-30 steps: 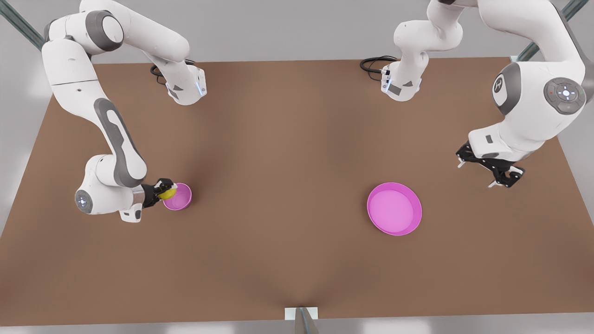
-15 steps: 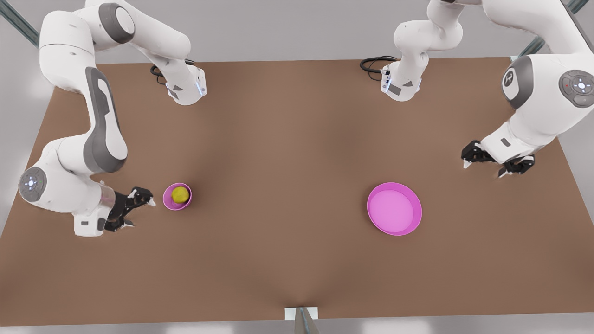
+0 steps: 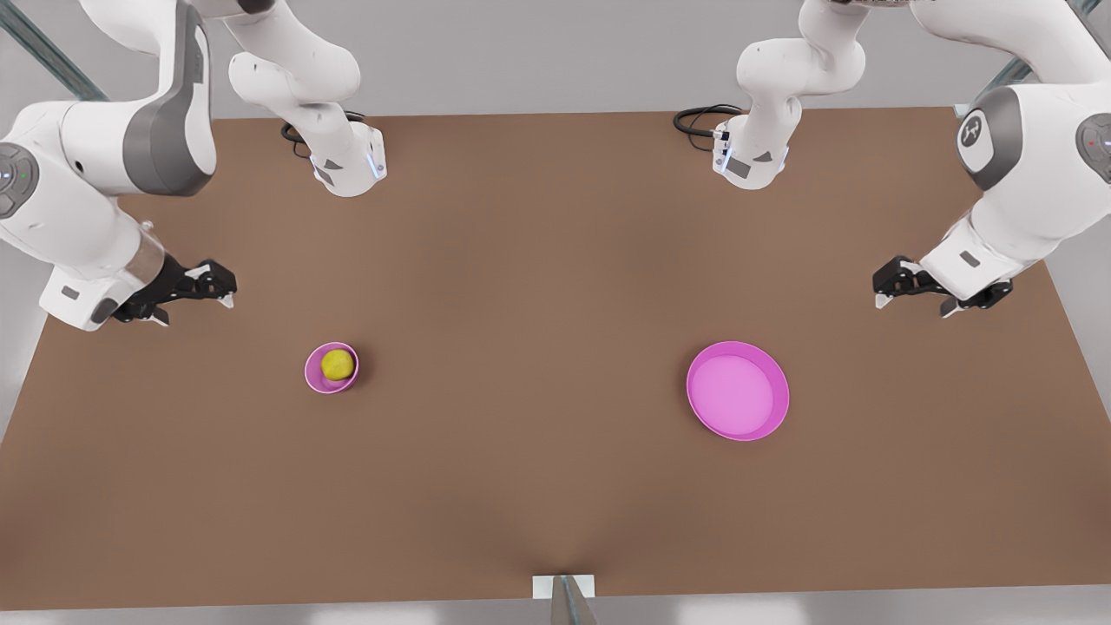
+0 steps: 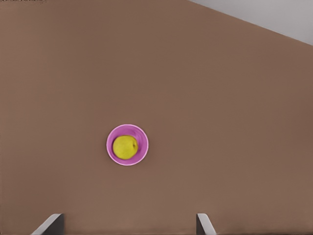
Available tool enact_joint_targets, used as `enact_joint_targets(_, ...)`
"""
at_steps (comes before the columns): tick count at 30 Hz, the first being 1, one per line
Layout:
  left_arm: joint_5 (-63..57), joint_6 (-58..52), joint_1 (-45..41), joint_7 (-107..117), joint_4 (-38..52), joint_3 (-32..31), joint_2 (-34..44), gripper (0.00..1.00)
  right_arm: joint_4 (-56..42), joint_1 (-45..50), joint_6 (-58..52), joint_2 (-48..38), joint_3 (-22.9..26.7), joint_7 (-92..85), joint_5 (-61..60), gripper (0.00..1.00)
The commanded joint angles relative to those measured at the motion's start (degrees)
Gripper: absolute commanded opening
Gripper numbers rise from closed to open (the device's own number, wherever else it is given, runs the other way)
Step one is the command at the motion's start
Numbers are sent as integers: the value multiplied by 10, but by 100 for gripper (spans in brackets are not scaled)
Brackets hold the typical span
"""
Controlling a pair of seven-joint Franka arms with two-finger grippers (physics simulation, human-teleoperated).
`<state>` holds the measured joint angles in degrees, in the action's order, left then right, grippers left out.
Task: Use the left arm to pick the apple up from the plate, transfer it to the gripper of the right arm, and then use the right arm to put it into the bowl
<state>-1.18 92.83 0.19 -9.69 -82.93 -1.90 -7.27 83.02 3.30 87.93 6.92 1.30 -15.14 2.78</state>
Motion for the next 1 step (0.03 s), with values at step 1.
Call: enact_joint_targets(1,-1,-2,2,54,5,0,-7,100,-1,4,-11,0,-2,166,-5,100)
